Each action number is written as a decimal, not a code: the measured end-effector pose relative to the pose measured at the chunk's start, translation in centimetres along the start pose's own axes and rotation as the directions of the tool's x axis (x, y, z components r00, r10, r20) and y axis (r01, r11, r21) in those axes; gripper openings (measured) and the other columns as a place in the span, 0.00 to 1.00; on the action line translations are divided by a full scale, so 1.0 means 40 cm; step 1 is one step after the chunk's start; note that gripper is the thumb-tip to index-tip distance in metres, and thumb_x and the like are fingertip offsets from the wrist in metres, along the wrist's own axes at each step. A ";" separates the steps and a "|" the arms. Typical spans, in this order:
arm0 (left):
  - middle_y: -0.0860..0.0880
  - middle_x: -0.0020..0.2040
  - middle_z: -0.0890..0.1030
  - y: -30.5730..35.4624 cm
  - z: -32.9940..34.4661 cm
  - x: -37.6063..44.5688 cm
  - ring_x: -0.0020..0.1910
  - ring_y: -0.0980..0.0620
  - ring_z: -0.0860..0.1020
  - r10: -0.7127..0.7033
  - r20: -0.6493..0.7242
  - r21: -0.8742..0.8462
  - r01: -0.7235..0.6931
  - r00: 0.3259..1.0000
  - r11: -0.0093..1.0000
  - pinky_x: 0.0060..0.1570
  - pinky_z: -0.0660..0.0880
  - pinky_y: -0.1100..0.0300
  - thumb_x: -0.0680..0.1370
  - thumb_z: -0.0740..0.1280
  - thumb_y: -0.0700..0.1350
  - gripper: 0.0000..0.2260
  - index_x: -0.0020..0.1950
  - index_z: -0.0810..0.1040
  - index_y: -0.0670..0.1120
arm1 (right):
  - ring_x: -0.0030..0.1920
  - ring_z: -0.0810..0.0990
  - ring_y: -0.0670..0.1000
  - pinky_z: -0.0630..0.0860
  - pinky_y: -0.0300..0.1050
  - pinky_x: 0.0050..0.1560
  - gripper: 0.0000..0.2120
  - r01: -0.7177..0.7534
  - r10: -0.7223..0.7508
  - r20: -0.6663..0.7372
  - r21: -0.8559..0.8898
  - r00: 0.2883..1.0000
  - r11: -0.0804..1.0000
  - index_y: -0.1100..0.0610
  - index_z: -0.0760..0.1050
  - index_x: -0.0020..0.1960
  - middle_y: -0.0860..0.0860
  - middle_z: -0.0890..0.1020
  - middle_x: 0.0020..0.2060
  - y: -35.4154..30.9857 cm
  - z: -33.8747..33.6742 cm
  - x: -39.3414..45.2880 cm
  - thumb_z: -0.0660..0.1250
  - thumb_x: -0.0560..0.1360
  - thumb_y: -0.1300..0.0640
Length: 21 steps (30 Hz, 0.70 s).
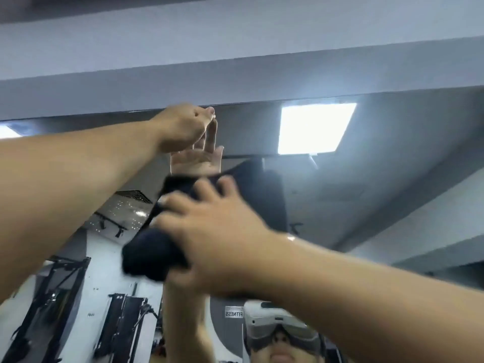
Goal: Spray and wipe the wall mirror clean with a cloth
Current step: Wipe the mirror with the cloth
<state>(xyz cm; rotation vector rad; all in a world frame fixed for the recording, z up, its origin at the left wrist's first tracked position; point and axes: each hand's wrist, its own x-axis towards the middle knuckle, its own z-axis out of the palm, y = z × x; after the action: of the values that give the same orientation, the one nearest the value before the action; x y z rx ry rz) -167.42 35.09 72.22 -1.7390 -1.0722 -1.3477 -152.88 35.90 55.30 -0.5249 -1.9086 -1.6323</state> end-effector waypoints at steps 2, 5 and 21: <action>0.47 0.38 0.78 0.001 0.004 -0.003 0.37 0.47 0.75 0.023 0.017 -0.017 -0.023 1.000 1.000 0.40 0.69 0.53 0.88 0.51 0.57 0.25 0.41 0.76 0.45 | 0.60 0.70 0.57 0.66 0.58 0.61 0.23 0.156 -0.155 0.025 -0.003 0.988 0.988 0.42 0.73 0.65 0.44 0.72 0.68 -0.104 0.027 -0.033 0.59 0.74 0.35; 0.46 0.42 0.78 -0.010 0.000 -0.009 0.40 0.47 0.74 0.022 0.027 -0.067 -0.020 0.999 0.998 0.46 0.70 0.51 0.88 0.52 0.57 0.21 0.45 0.74 0.46 | 0.59 0.70 0.55 0.67 0.56 0.60 0.18 0.219 -0.219 0.010 0.056 0.976 0.974 0.42 0.73 0.66 0.43 0.71 0.69 -0.144 0.043 -0.027 0.59 0.79 0.38; 0.45 0.55 0.81 -0.175 -0.078 -0.046 0.55 0.42 0.77 0.075 -0.120 0.075 -0.066 0.990 0.995 0.61 0.73 0.44 0.87 0.50 0.57 0.23 0.58 0.78 0.43 | 0.72 0.63 0.63 0.55 0.69 0.71 0.28 -0.761 0.763 -0.091 0.067 0.640 0.646 0.50 0.69 0.70 0.53 0.71 0.70 0.391 -0.044 0.285 0.59 0.76 0.35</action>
<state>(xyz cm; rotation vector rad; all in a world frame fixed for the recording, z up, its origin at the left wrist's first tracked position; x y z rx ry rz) -175.23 34.98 71.35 -1.6058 -0.9697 -1.3381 -151.48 36.22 74.67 -1.0407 -1.3087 -1.0295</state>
